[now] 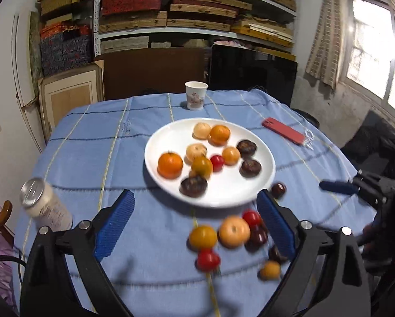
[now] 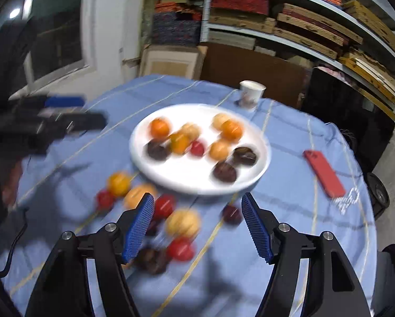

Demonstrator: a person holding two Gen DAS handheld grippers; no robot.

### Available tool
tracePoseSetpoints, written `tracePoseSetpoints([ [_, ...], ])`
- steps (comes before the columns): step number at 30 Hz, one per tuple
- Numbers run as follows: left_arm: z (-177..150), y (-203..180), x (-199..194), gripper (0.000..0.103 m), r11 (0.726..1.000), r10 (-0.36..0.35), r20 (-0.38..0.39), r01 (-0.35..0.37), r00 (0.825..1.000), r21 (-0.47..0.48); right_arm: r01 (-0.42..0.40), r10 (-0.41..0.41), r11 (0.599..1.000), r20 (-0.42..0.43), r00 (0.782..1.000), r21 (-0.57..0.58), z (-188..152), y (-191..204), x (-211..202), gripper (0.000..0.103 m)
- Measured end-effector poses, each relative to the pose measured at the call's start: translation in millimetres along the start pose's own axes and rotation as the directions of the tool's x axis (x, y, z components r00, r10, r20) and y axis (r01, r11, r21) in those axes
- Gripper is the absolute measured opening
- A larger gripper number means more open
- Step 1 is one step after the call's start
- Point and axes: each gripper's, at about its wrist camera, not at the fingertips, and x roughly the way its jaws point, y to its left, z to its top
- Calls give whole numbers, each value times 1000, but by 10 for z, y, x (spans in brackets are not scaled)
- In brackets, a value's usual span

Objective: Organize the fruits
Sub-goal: 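Carry the dark brown and orange fruits onto the white plate and release both, then grasp a small golden fruit with the right tool while the left tool grasps a red tomato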

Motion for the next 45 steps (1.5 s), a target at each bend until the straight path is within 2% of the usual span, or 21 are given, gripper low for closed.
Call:
tracePoseSetpoints([
  [2, -182, -5, -145, 93, 1000, -8, -7, 8, 1000, -1, 19, -20, 999, -10, 1000, -38, -203, 266, -69, 68],
  [6, -545, 26, -272, 93, 1000, 7, -39, -8, 999, -21, -48, 49, 998, -45, 998, 34, -373, 433, 13, 67],
  [8, -690, 35, -277, 93, 999, 24, -57, -26, 998, -28, -70, 72, 997, -60, 996, 39, -358, 502, 100, 62],
  [10, -776, 56, -257, 93, 999, 41, -71, -43, 997, -28, -74, 75, 997, -86, 993, 8, -324, 600, 219, 49],
  [12, -855, 64, -222, 93, 998, 53, -89, -55, 995, -23, -49, 46, 999, -107, 993, -23, -321, 674, 312, 42],
  [13, -873, 81, -206, 93, 998, 55, -94, -57, 994, -22, -21, 18, 999, -104, 994, -32, -310, 694, 345, 42],
  [17, -884, 101, -118, 93, 998, 63, -109, -66, 992, -18, 9, -11, 1000, -109, 994, -21, -286, 646, 441, 42],
  [25, -786, 27, 118, 93, 996, 94, -134, -93, 986, 15, 43, -47, 998, -110, 993, -41, -263, 627, 561, 45],
  [26, -776, 3, 156, 93, 996, 94, -139, -92, 986, 18, 37, -41, 999, -117, 992, -36, -268, 618, 563, 44],
  [27, -775, -20, 181, 93, 996, 94, -144, -92, 985, 22, 30, -34, 999, -129, 991, -31, -275, 612, 569, 31],
  [28, -770, -39, 208, 93, 995, 96, -146, -93, 985, 26, 20, -22, 1000, -137, 990, -18, -288, 598, 562, 27],
  [33, -713, -149, 353, 93, 995, 93, -162, -86, 982, 47, -72, 74, 997, -43, 996, 37, -393, 522, 194, 27],
  [37, -692, -251, 583, 93, 991, 123, -194, -110, 973, 74, -130, 131, 990, -15, 991, 61, -537, 493, 36, 27],
  [40, -700, -277, 711, 81, 987, 151, -199, -138, 968, 82, -147, 148, 986, -12, 989, 75, -567, 482, 3, 27],
  [41, -706, -265, 744, 72, 988, 151, -207, -139, 967, 73, -157, 158, 984, -5, 987, 85, -570, 460, -3, 28],
  [42, -725, -250, 781, 56, 989, 145, -220, -134, 965, 64, -160, 162, 983, -10, 987, 92, -572, 450, 11, 28],
  [45, -758, -221, 817, 39, 993, 119, -236, -111, 964, 50, -174, 179, 978, -27, 983, 118, -574, 406, 59, 28],
])
